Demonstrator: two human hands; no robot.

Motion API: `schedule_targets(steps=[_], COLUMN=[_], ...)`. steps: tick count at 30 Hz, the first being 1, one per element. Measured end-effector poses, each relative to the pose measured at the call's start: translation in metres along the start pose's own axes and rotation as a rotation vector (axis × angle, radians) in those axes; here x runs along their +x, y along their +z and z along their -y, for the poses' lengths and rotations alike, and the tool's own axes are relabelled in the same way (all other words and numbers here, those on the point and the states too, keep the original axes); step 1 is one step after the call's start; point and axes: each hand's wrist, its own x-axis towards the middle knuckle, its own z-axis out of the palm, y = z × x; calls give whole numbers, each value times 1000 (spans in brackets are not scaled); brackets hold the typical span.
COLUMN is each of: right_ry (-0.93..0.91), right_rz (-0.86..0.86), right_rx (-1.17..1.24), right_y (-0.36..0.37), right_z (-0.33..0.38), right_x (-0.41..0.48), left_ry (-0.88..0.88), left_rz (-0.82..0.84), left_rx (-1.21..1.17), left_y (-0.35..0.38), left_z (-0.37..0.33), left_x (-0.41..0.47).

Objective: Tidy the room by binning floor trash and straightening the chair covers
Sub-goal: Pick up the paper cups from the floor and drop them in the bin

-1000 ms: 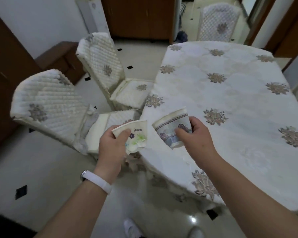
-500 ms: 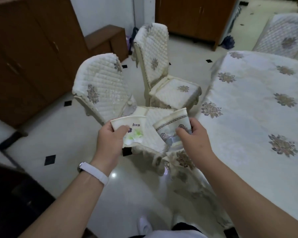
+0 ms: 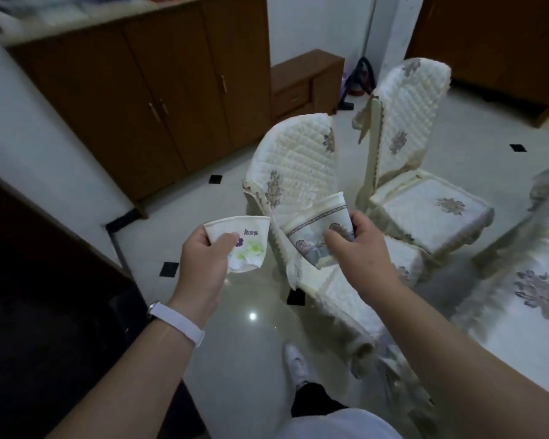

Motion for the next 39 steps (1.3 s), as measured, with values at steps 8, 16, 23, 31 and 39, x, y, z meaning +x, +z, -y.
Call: schedule_targets(steps=[8,16,23,31,39], right_ry=[-53,-75,-90,-151,-183], right_rz=[153,324,385,307,235], right_rx=[50,24,-45,-137,-168], right_y=[76,161,253,383,463], right_z=[41,77,87,119,147], right_x=[123,185,214,241,267], left_ry=[2,39,16,-3,-3], left_rz=[-190,-380,-449,-381,-281], left_rx=[-2,-103,-169,-236,-221], left_y=[-15,-66,-141,-239,-293], left_z=[-42,-71,-63,-74,-95], left_x=[102,153,214,329,421])
